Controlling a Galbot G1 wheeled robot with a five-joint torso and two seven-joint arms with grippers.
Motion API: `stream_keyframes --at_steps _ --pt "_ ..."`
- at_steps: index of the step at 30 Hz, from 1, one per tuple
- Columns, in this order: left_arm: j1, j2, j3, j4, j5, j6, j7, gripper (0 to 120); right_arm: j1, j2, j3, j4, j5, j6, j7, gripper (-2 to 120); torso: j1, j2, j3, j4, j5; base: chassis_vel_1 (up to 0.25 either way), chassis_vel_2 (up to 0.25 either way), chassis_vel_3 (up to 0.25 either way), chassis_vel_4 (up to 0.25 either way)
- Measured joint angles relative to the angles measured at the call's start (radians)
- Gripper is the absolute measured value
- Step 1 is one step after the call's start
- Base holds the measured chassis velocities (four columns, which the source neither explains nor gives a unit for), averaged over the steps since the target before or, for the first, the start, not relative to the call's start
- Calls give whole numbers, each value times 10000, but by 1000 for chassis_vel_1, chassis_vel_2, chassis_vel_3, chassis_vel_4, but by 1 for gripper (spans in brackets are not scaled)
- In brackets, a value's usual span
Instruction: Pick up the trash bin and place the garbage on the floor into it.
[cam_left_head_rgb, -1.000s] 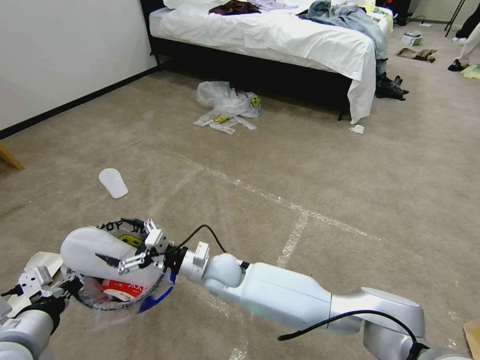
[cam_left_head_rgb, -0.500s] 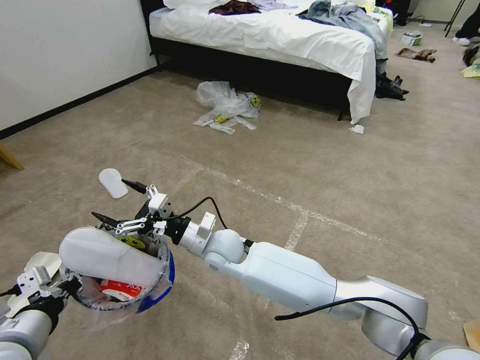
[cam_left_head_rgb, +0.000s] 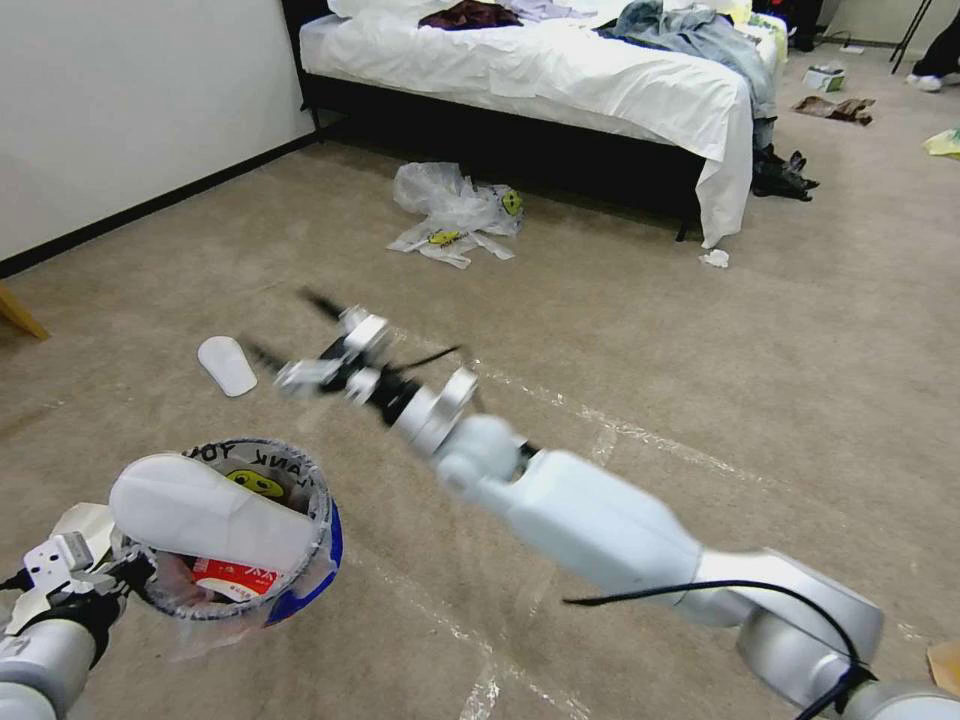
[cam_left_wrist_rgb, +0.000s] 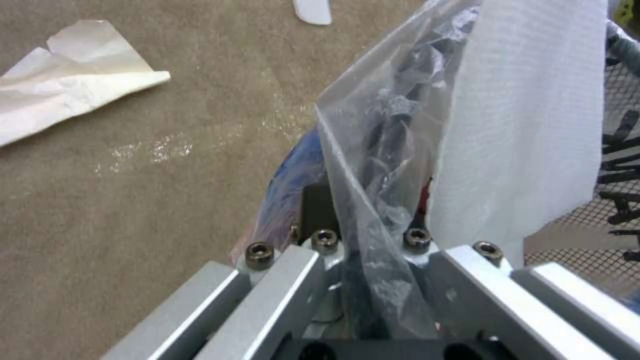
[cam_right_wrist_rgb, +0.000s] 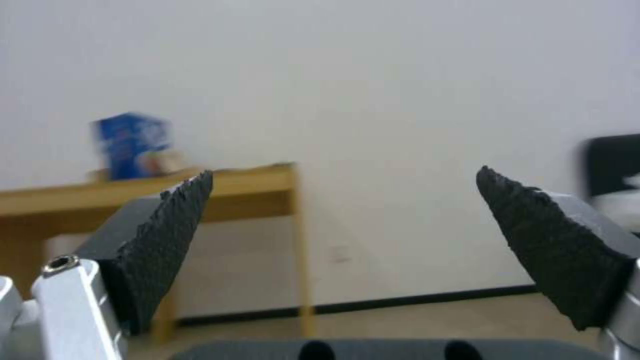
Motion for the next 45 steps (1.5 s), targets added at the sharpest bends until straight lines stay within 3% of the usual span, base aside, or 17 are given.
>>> stream_keyframes --at_steps 10,13,17,26,33,45 --pt "13 -10 -126 -15 -50 -1 21 1 -749 -1474 2352 867 360 -237 686 100 0 0 0 1 1 0 0 0 0" --pt "61 -64 -184 -87 -45 0 47 1 -1466 -2330 3851 1380 29 -456 1140 100 0 1 -1 0 2 0 0 0 0" --pt "96 -133 -213 -140 -22 -1 103 1 -2088 -2745 4940 1613 -283 -446 1406 100 0 0 -1 2 2 0 0 0 0" --pt "41 -364 -130 -222 377 -2 278 1 -3992 -3122 7460 2058 -1636 -427 1973 100 0 0 -1 1 -1 0 0 0 0" --pt "110 -584 -97 -306 506 -19 343 1 -5784 -2923 8754 2506 -2573 -850 2828 100 0 0 -2 -1 1 0 0 0 0" --pt "110 -663 -219 -461 647 -46 386 1 -7244 -2543 9414 3161 -3052 -1378 3546 100 0 0 -2 4 -2 15 20 21 17"
